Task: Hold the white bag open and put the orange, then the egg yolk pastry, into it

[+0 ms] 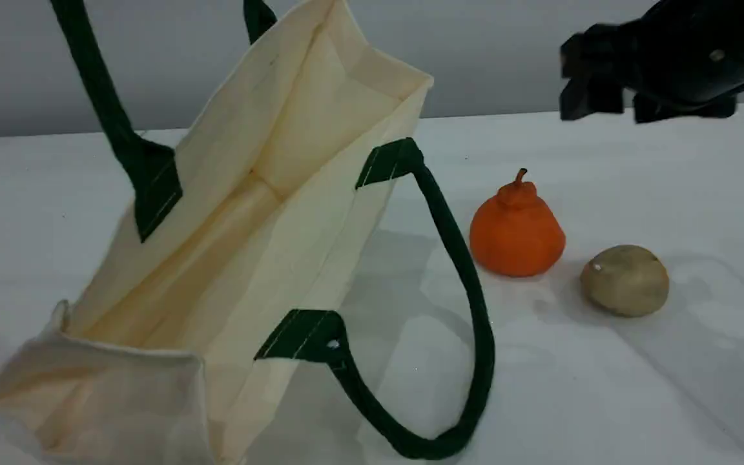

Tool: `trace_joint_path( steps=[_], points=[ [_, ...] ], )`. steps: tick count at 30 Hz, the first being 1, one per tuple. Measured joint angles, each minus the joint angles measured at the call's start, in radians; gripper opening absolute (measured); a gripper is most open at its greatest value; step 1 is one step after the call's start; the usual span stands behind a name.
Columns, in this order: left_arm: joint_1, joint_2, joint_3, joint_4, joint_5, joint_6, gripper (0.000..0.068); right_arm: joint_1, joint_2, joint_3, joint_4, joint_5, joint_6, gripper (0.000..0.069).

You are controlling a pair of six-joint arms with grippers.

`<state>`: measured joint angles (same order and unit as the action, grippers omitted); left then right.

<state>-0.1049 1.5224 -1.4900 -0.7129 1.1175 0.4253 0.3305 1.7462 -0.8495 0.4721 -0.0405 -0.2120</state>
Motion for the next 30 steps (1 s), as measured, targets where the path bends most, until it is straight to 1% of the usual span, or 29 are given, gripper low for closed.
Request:
trace_joint_path(
  steps=[3,6,12,16,20,24,30],
  points=[
    [0.000,0.000,0.000,-0.004,0.001,0.000,0.0072,0.000,0.061,-0.048,0.000,0.029,0.000,0.0490],
    [0.000,0.000,0.000,-0.024,0.001,0.000,0.0072,0.000,0.112,-0.089,-0.001,0.053,-0.002,0.0490],
    [0.000,0.000,0.000,-0.025,0.003,-0.001,0.0072,0.000,0.176,-0.156,-0.003,0.087,-0.002,0.0490],
    [0.000,0.001,0.000,-0.024,0.003,-0.001,0.0072,0.025,0.202,-0.188,-0.003,0.105,-0.008,0.0490],
    [0.000,0.001,0.000,-0.024,0.003,-0.001,0.0072,0.070,0.227,-0.199,-0.003,0.071,-0.029,0.0490],
    [0.000,0.001,0.000,-0.024,0.003,0.000,0.0072,0.069,0.248,-0.207,0.028,0.040,-0.020,0.0490],
    [0.000,0.001,0.000,-0.024,0.003,0.000,0.0072,0.069,0.250,-0.207,0.028,0.013,-0.018,0.0490]
  ],
)
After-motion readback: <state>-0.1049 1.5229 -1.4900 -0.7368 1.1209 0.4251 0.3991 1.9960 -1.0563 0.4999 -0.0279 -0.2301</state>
